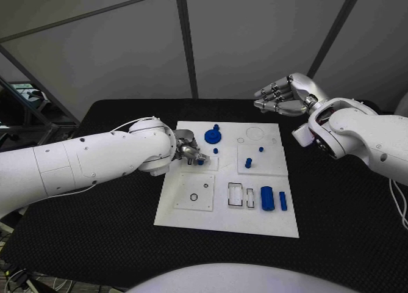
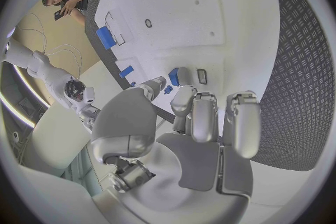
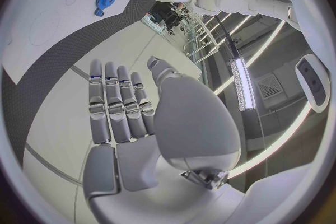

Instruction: Assemble the parts on the task board

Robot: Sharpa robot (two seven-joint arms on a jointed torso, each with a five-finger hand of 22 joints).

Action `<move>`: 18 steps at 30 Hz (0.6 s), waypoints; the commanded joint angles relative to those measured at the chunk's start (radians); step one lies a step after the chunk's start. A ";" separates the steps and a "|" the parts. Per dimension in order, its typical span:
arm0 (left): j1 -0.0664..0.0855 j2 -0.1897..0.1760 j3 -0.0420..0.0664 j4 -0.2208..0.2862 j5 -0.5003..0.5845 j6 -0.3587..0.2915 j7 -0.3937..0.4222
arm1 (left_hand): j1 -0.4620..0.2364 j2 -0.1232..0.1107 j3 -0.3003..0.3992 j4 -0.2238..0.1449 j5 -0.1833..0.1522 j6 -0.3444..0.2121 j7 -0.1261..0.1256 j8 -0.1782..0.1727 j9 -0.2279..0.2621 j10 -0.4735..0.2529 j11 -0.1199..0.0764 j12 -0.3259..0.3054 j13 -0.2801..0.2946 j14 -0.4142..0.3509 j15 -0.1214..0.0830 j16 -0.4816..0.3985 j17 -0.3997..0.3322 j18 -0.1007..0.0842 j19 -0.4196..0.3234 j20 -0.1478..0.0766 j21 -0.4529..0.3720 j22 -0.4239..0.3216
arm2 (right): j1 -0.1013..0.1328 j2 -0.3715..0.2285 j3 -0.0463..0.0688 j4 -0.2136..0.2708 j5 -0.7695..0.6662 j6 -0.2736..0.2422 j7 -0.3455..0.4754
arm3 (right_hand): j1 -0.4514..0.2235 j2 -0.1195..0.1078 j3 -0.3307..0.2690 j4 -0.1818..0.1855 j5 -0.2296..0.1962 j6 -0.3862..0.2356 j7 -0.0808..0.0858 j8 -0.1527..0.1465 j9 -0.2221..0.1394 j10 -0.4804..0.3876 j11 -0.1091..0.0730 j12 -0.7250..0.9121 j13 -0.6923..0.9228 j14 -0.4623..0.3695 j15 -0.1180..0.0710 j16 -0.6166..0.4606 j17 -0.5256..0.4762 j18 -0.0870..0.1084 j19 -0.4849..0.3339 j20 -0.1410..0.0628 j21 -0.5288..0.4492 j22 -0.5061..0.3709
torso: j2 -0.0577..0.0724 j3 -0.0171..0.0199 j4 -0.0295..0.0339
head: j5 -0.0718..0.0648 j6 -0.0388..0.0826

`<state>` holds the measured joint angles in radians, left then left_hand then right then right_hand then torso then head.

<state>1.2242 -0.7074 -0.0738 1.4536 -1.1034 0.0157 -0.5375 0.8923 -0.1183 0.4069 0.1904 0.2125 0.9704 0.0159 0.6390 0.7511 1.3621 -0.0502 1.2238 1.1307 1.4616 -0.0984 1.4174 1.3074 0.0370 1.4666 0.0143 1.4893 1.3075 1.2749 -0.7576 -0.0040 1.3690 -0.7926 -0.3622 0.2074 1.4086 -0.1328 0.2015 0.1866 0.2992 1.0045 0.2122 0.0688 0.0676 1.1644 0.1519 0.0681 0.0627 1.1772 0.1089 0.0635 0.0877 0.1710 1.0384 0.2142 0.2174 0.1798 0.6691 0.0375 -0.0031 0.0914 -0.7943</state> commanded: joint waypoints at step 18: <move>0.008 -0.033 0.091 0.023 0.038 0.009 -0.005 | 0.007 -0.012 -0.131 0.047 -0.002 -0.026 0.009 -0.010 -0.001 -0.053 0.010 -0.071 -0.093 0.064 0.000 -0.008 0.097 -0.004 0.040 -0.003 -0.023 0.132 | 0.002 0.002 0.000 -0.005 -0.002 0.010 -0.001 | -0.012 0.001 -0.012 0.001 0.006 -0.005 0.002 -0.006 -0.001 -0.011 0.000 -0.003 0.000 -0.010 0.001 -0.001 -0.004 0.011 0.007 0.000 -0.010 -0.005 | 0.002 0.0005 -0.0009 | -0.002 0.001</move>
<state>1.2307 -0.7377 0.0166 1.4749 -1.0889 0.0160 -0.5376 0.8923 -0.1262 0.2817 0.2352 0.2125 0.9466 0.0253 0.6321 0.7511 1.3155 -0.0393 1.1563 1.0416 1.4643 -0.1010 1.4136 1.3074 0.0370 1.4665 0.0144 1.4694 1.3075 1.2748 -0.7565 -0.0041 1.3638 -0.7927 -0.3577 0.2052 1.4077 -0.1339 0.1945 0.1854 0.2992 1.0046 0.2122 0.0688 0.0676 1.1573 0.1518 0.0681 0.0627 1.1738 0.1125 0.0635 0.0851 0.1710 1.0384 0.2141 0.2123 0.1760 0.6697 0.0373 -0.0031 0.0895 -0.7929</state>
